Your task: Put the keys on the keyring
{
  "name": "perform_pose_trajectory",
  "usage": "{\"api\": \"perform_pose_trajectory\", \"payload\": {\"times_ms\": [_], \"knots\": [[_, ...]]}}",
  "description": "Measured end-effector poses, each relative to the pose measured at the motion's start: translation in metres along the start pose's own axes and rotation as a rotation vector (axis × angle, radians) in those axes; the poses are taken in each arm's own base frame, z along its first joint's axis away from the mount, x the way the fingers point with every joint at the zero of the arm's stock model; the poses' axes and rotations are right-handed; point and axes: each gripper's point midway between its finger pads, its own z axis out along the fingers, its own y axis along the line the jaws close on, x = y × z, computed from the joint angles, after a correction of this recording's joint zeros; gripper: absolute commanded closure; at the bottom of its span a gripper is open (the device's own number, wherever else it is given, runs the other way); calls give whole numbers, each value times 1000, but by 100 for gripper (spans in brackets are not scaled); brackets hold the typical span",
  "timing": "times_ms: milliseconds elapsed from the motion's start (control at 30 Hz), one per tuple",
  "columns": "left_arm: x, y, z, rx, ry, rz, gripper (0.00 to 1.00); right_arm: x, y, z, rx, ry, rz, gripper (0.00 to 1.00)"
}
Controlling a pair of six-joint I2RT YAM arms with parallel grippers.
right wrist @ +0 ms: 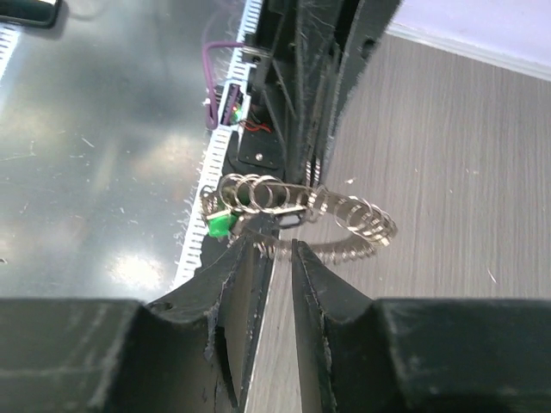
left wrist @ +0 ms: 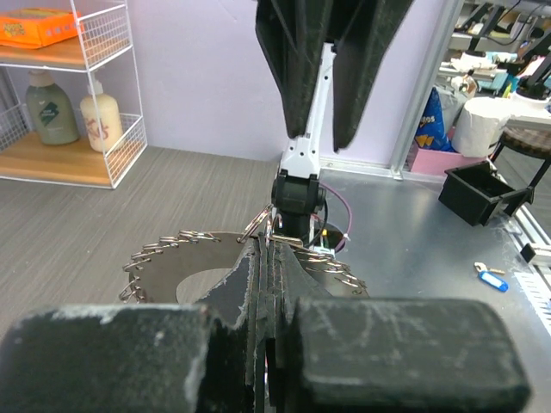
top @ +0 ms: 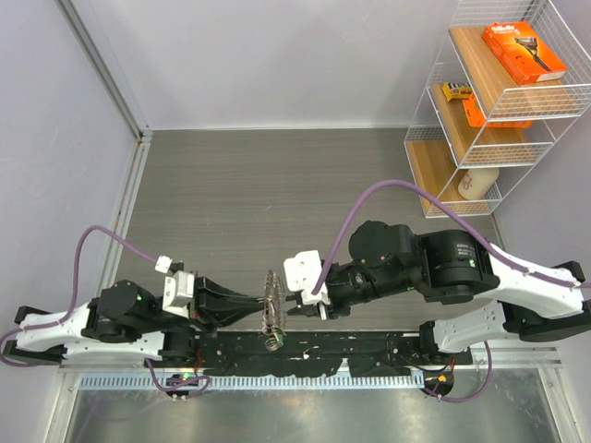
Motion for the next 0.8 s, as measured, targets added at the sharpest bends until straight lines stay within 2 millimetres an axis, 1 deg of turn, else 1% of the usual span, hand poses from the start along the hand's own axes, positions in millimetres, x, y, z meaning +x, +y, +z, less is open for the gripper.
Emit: {"api": "perform_pose_trajectory", "payload": {"times_ms": [167, 300, 567, 800], "knots": [[-5, -1, 0, 4, -53, -9, 100, -4, 12, 17, -48, -62, -16, 68], [-10, -1, 0, 8, -89, -15, 100, -7, 16, 28, -60, -90, -25, 68], [-19, -5, -2, 32, -142, -21, 100, -28, 10, 31, -32, -174, -39, 66], [-23, -9, -3, 53, -166, -21, 100, -32, 7, 32, -17, -189, -44, 66]]}}
